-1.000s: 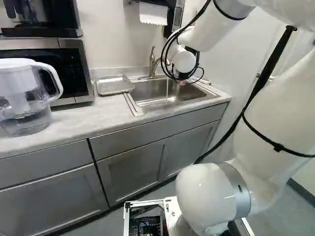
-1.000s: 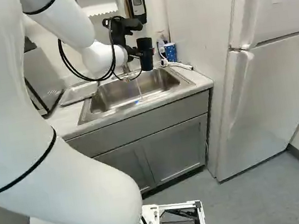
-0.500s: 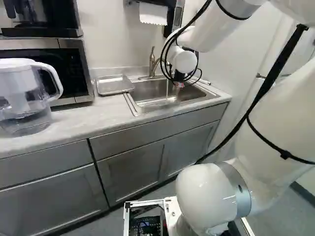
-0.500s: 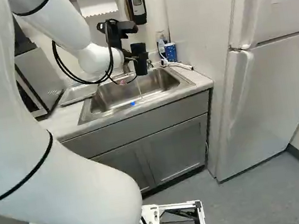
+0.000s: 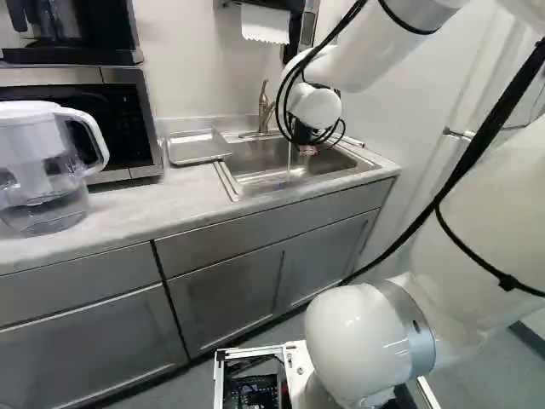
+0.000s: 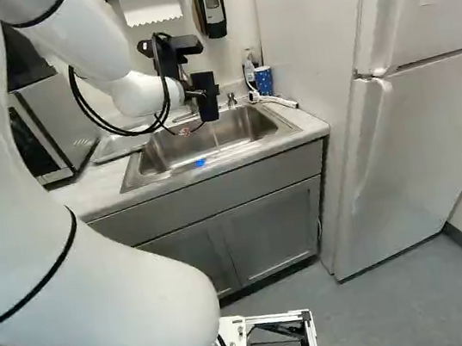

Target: Rinse the cup and place it in the tray

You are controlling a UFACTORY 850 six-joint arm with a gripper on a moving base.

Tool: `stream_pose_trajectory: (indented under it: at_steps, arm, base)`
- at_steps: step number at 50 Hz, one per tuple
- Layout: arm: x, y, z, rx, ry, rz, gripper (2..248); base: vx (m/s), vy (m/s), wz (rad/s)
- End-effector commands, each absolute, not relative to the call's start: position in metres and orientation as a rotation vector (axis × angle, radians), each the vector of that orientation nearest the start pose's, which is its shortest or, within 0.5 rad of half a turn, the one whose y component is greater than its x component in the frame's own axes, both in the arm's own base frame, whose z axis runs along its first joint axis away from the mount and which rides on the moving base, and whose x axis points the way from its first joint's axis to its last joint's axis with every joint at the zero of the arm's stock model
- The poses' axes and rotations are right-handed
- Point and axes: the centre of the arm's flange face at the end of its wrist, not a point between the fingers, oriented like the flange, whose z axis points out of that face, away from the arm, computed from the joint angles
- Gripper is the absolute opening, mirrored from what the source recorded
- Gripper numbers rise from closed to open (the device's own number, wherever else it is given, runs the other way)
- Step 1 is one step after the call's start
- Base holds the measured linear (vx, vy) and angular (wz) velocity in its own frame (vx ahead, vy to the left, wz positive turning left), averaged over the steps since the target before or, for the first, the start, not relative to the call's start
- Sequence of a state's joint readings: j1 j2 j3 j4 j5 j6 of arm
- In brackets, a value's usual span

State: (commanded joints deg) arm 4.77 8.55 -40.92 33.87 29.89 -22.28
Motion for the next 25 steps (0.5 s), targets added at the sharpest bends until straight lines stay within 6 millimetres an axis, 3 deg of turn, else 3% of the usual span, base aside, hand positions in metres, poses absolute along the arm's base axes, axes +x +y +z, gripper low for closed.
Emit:
stream_pose_trajectory:
  at_steps: [25]
  arm:
    - [0.436, 0.034, 0.565, -2.529, 0.129, -1.987, 125]
  base:
    - [0.000, 0.000, 0.000]
